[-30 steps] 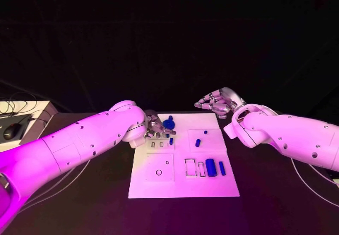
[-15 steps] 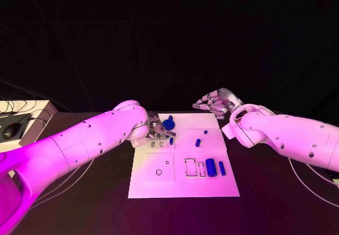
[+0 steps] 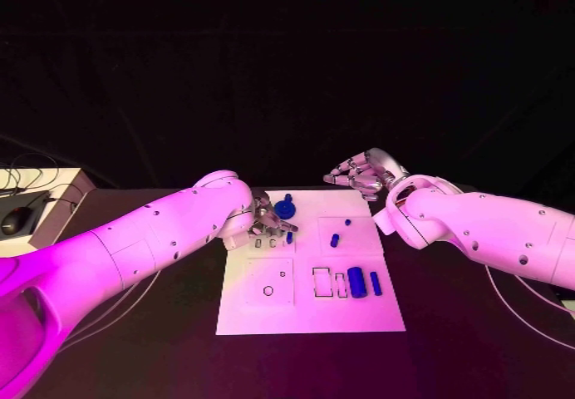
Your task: Assemble the parts on the task board
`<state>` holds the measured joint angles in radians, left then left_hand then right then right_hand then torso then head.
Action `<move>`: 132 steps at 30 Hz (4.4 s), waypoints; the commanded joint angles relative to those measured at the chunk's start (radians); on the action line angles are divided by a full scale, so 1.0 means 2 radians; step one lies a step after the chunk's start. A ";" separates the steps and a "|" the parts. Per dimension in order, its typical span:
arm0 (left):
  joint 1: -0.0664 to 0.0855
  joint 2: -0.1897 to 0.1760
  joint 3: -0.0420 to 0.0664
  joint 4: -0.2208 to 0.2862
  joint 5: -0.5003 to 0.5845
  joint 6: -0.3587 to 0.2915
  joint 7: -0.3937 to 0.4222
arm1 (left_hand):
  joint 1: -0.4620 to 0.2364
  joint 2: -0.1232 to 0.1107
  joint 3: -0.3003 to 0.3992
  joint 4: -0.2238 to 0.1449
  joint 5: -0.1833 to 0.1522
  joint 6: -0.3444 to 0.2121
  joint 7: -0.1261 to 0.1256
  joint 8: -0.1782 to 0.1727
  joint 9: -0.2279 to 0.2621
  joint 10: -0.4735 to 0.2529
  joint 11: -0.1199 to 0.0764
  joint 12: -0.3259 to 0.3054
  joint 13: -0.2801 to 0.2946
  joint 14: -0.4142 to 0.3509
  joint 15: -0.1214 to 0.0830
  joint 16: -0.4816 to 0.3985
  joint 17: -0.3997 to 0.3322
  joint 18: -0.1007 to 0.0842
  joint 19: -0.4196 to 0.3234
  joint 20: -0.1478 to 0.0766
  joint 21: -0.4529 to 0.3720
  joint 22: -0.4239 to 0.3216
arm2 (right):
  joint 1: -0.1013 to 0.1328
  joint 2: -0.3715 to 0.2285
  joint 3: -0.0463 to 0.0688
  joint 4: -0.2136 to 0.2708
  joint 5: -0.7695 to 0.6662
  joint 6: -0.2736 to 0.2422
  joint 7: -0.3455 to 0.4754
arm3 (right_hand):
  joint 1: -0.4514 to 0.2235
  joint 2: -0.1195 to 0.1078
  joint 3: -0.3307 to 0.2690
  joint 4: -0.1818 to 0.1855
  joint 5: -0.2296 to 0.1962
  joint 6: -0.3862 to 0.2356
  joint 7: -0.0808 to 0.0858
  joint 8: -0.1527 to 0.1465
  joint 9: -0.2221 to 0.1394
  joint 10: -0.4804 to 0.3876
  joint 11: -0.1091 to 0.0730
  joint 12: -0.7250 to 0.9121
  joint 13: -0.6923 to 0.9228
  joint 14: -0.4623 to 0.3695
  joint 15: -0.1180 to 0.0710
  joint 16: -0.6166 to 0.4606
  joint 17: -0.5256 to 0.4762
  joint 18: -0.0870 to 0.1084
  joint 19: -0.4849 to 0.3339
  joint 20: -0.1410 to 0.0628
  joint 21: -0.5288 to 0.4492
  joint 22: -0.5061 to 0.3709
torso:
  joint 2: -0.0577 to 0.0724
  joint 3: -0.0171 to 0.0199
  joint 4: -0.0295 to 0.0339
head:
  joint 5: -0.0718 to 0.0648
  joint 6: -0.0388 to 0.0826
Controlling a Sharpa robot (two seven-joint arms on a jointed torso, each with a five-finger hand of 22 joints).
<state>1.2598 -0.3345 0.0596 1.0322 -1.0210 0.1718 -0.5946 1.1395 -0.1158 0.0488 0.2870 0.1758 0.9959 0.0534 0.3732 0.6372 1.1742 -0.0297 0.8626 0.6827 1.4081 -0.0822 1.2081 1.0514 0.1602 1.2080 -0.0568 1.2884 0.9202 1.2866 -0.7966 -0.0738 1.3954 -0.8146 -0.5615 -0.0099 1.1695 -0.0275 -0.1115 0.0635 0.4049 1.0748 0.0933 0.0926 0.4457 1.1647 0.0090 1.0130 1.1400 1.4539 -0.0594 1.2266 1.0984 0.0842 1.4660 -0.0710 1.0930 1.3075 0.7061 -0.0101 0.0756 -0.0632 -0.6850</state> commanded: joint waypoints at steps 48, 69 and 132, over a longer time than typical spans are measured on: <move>0.000 0.014 -0.009 -0.016 0.022 0.021 0.023 | 0.035 0.001 0.026 -0.012 0.001 0.005 0.001 -0.007 0.009 -0.002 0.003 -0.001 -0.003 -0.001 0.004 -0.001 0.002 -0.008 0.001 0.003 -0.009 0.013 | -0.001 0.007 0.000 -0.001 -0.008 0.012 -0.002 | -0.006 0.002 -0.001 0.000 0.003 0.002 0.000 -0.005 0.002 0.004 -0.001 -0.002 0.002 0.000 -0.001 -0.002 0.000 0.001 0.023 -0.002 -0.002 0.073 | 0.001 0.0000 0.0004 | -0.006 -0.012; 0.000 0.015 -0.010 -0.020 0.027 0.025 0.026 | 0.049 0.029 0.025 -0.039 0.000 0.006 -0.001 -0.009 0.010 -0.003 0.002 -0.001 -0.003 -0.001 0.003 0.001 0.003 -0.009 0.002 0.003 -0.012 0.022 | -0.002 0.010 0.000 -0.003 -0.009 0.016 -0.003 | -0.006 0.004 -0.002 0.000 0.003 0.003 0.000 -0.005 0.002 0.005 -0.001 -0.001 0.002 0.000 -0.001 -0.002 0.000 0.001 0.023 -0.002 -0.002 0.073 | 0.000 -0.0001 0.0006 | -0.006 -0.014; -0.005 -0.073 -0.012 0.096 0.010 -0.087 0.011 | -0.019 -0.017 0.316 -0.182 0.118 0.046 -0.022 -0.025 0.143 0.054 -0.021 -0.038 -0.018 0.008 -0.016 -0.001 0.000 -0.025 0.025 -0.026 -0.018 0.060 | -0.010 -0.001 -0.001 -0.010 -0.007 0.024 0.001 | -0.008 0.005 -0.003 -0.004 0.007 0.004 0.000 -0.007 0.001 0.006 -0.002 0.000 0.005 0.000 -0.001 -0.002 -0.002 0.001 0.022 -0.002 -0.003 0.073 | -0.009 0.0015 0.0061 | 0.002 -0.021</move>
<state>1.2512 -0.4818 0.0362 1.2199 -0.9499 0.0553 -0.5709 1.0993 -0.1481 0.5049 0.0949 0.4046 1.0622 0.0264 0.3266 0.8112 1.2693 -0.0644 0.7928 0.6480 1.4258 -0.1070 1.2003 1.0517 0.1288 1.2543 -0.1072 1.2567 1.0394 1.2686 -0.7980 -0.0748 1.3747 -0.8229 -0.5234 -0.0191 1.1606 -0.0185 -0.1144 0.0605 0.4145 1.0746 0.0932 0.0829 0.4497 1.1740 0.0040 1.0131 1.1484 1.4539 -0.0593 1.2266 1.0962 0.0842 1.4660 -0.0709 1.0930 1.3075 0.6876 -0.0071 0.0883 -0.0618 -0.7255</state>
